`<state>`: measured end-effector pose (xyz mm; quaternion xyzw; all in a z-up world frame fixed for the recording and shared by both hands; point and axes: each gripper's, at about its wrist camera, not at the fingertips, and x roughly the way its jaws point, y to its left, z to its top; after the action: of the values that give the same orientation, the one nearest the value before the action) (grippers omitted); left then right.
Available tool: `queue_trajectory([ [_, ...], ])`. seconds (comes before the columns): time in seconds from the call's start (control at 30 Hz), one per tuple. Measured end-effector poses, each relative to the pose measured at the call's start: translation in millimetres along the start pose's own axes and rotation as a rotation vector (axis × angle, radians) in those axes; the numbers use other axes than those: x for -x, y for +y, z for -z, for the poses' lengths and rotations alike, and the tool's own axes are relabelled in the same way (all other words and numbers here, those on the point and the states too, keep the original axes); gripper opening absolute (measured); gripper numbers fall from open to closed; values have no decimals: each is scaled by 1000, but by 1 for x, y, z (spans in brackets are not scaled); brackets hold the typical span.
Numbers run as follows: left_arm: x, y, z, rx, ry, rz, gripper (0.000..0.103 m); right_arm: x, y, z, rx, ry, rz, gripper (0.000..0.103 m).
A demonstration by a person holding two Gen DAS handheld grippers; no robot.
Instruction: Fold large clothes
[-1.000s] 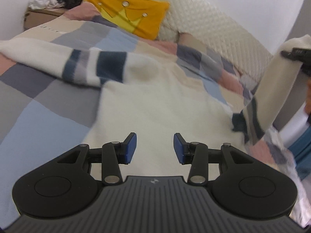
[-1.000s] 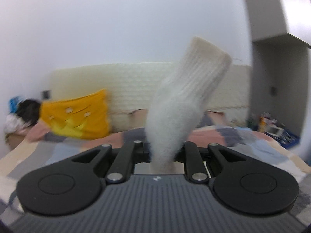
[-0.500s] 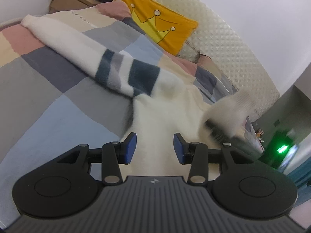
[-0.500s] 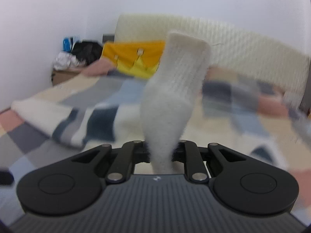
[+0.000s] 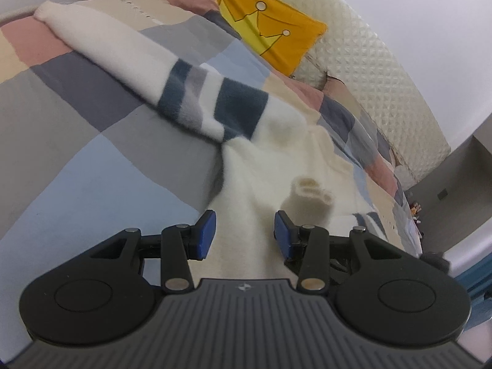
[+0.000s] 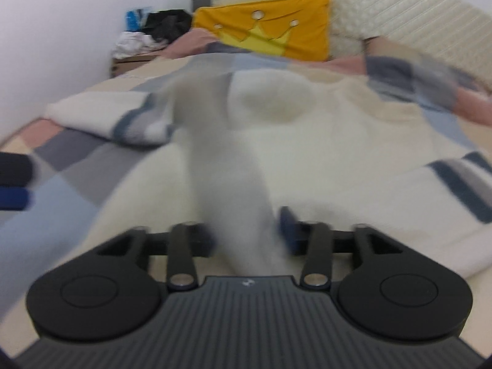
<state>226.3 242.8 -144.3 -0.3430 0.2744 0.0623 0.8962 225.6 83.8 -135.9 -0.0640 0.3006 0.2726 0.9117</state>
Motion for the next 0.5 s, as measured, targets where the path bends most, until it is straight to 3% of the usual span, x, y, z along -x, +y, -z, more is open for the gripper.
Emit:
queue_trajectory([
  [0.07,0,-4,1,-14,-1,9,48,13,0,0,-5,10,-23,72],
  [0.37,-5,-25,5,-89,-1,67,48,70,-35,12,-99,9,-108,73],
  [0.5,-14,-37,4,-135,14,80,48,72,-66,11,-223,4,-73,73],
])
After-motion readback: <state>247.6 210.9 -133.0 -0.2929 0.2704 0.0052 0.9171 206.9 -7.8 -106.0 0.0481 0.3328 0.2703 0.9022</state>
